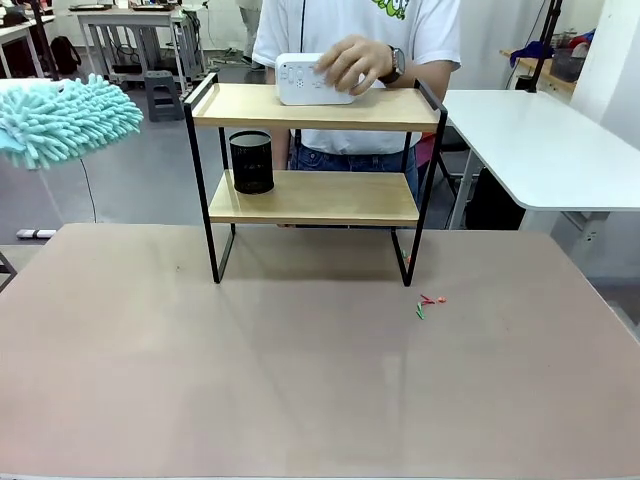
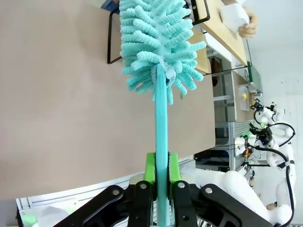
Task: Clean the shelf.
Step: Hand the Duster back to the human.
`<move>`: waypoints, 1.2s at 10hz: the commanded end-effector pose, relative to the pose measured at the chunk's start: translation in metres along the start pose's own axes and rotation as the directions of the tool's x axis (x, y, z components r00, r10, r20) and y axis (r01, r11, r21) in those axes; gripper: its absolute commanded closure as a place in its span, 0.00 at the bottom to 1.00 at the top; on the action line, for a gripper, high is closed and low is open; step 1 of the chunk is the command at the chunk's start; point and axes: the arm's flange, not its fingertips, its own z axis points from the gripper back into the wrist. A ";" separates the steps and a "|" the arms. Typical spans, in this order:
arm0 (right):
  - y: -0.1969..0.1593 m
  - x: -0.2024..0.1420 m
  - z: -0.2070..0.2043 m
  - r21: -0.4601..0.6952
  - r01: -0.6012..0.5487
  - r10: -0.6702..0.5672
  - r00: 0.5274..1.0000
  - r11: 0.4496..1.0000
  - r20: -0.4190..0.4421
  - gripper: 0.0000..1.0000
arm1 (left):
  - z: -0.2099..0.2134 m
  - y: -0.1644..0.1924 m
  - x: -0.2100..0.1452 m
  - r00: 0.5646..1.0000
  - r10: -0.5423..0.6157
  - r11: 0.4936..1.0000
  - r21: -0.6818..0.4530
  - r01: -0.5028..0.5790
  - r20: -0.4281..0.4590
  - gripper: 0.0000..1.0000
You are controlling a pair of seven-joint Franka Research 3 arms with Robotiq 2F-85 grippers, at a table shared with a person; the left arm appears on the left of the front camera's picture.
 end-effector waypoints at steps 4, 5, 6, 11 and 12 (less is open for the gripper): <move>0.001 0.002 -0.001 0.024 -0.023 0.023 1.000 0.999 0.016 0.00 | -0.002 0.002 0.001 1.000 0.013 1.000 -0.024 -0.013 0.003 1.00; 0.001 0.002 -0.001 0.024 -0.023 0.023 1.000 0.999 0.016 0.00 | -0.002 0.002 0.001 1.000 0.013 1.000 -0.024 -0.013 0.003 1.00; 0.000 0.000 0.000 0.000 0.000 0.000 1.000 1.000 0.000 0.00 | -0.003 0.003 0.001 1.000 0.009 1.000 0.001 -0.009 -0.008 0.87; 0.214 0.047 -0.051 0.147 -0.488 0.497 0.867 0.861 -0.034 0.00 | 0.059 -0.136 -0.035 0.866 -0.495 0.817 -0.298 0.493 0.076 0.87; 0.237 0.025 -0.082 0.239 -0.512 0.546 0.832 0.825 -0.101 0.00 | 0.043 -0.153 -0.051 0.793 -0.606 0.743 -0.401 0.536 -0.064 0.87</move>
